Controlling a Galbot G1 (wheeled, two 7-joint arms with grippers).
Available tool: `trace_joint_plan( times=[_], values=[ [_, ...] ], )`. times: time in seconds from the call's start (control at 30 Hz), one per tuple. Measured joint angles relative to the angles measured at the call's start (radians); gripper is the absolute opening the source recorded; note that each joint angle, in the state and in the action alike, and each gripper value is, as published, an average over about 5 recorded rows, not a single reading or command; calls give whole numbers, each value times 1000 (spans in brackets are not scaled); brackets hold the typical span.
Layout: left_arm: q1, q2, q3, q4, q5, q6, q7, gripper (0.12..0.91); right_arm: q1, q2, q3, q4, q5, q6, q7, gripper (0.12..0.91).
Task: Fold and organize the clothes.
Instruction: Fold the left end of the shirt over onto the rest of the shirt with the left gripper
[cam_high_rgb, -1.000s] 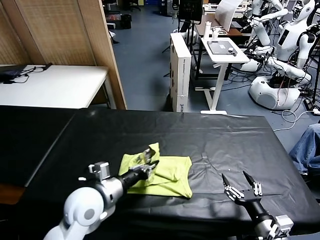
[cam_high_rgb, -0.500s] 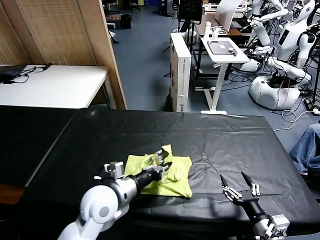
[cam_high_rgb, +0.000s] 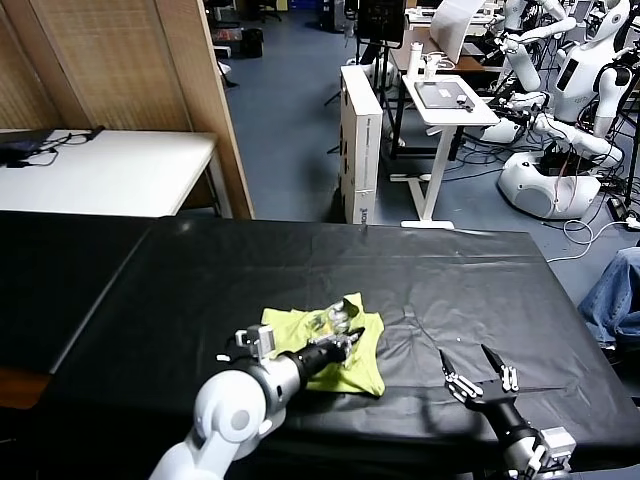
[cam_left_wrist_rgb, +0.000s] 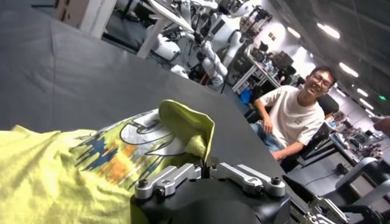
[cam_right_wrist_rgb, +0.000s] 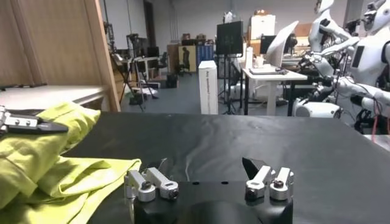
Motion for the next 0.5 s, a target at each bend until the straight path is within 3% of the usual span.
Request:
trace_joint_plan(
  times=[0.33, 0.4, 0.5],
  values=[
    [22, -35, 13, 47, 80, 0, 23, 177, 1, -31, -17, 9, -1, -3, -13, 907],
    [31, -42, 15, 43, 91, 0, 22, 214, 2, -45, -25, 15, -1, -6, -26, 907],
    [47, -47, 12, 26, 94, 0, 14, 362, 8, -74, -41, 18, 2, -12, -43, 907]
  ],
)
